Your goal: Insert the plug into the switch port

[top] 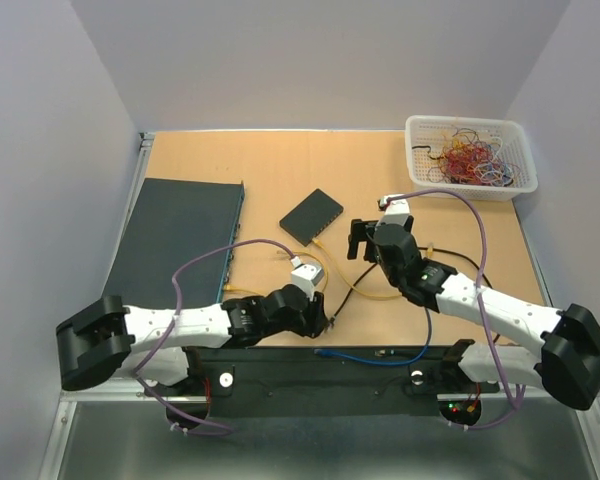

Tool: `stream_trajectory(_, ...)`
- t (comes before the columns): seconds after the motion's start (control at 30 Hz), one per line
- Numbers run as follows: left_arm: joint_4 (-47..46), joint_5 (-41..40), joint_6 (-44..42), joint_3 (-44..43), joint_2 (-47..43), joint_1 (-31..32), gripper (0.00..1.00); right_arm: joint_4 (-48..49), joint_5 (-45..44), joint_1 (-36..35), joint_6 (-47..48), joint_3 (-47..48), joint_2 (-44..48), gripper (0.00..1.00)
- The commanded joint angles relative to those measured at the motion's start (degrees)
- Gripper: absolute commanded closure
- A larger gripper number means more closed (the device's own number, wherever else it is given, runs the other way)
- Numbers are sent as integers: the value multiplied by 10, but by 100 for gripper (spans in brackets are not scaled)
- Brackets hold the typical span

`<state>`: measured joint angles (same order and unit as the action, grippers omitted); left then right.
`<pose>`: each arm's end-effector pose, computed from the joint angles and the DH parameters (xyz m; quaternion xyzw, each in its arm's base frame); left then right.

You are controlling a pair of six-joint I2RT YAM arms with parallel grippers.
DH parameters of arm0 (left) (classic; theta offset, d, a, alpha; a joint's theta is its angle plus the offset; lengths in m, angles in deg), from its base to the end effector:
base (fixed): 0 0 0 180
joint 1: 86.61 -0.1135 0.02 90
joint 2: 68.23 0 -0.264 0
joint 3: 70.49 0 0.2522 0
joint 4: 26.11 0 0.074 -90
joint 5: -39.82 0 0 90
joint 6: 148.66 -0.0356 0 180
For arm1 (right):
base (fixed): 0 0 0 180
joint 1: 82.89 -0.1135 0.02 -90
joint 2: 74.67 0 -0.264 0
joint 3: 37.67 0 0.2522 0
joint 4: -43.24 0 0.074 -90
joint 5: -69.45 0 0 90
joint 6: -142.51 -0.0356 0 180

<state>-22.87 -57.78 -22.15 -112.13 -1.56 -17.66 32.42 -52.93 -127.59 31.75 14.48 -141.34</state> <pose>0.0907 -0.2225 0.1974 0.2066 0.8319 -0.3729 0.3553 0.1937 0.1649 0.2481 -0.0224 0.8248 0.0795 0.5594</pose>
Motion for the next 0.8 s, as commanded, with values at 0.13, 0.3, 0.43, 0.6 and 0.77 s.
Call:
stream_trajectory(0.13, -27, -33, -6, -33, 118, 38, 50, 2, -13, -2, -1, -17, 40, 4)
stream_trajectory(0.3, -44, -44, -7, -46, 156, 57, 50, 0, -20, -2, 3, -24, 48, 3)
stream_trajectory(0.43, -42, -51, -12, -58, 167, 59, 50, 0, -20, -2, 3, -27, 49, 3)
stream_trajectory(0.6, -18, -72, -14, -72, 194, 59, 51, 0, -21, -2, 6, -32, 55, 3)
stream_trajectory(0.77, -11, -77, -17, -75, 210, 59, 72, 0, -22, -2, 7, -37, 59, 3)
